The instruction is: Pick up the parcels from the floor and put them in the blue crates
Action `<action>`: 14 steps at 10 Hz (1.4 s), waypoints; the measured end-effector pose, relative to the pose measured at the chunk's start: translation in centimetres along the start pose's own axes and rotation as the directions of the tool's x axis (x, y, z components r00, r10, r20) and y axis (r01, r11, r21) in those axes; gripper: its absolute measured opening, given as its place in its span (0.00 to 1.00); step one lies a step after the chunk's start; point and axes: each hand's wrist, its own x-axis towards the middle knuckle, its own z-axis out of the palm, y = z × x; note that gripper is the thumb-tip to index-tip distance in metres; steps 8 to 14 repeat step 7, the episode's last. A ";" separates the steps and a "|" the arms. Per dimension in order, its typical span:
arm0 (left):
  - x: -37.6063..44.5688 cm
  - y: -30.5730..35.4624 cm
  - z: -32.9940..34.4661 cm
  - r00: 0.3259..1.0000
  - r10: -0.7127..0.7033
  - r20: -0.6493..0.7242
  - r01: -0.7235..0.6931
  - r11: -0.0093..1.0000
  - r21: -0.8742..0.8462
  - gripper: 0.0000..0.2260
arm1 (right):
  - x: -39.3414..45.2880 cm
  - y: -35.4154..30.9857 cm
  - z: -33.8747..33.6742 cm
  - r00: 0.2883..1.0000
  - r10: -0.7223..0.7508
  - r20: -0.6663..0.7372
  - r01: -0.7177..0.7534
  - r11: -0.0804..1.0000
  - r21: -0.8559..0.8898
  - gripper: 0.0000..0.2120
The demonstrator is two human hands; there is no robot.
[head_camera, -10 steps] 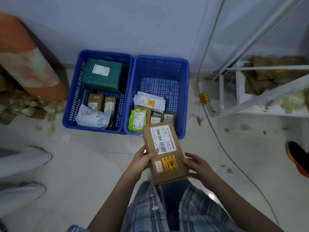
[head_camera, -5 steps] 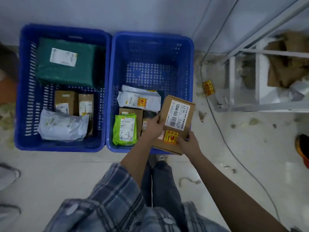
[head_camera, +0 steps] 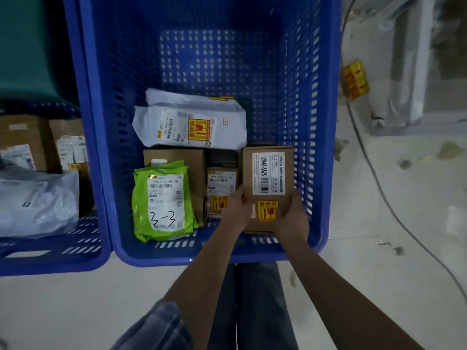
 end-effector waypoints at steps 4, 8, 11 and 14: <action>3.6 -0.6 1.1 0.990 0.115 -0.078 -0.051 0.822 0.567 0.15 | 5.3 1.7 4.3 0.999 0.000 0.046 -0.004 0.996 0.087 0.30; 1.4 -1.7 1.4 0.997 -0.073 0.008 0.066 0.933 0.354 0.15 | 4.4 2.7 5.8 0.978 0.022 0.209 -0.012 0.999 -0.048 0.17; 1.4 -1.7 1.4 0.997 -0.073 0.008 0.066 0.933 0.354 0.15 | 4.4 2.7 5.8 0.978 0.022 0.209 -0.012 0.999 -0.048 0.17; 1.4 -1.7 1.4 0.997 -0.073 0.008 0.066 0.933 0.354 0.15 | 4.4 2.7 5.8 0.978 0.022 0.209 -0.012 0.999 -0.048 0.17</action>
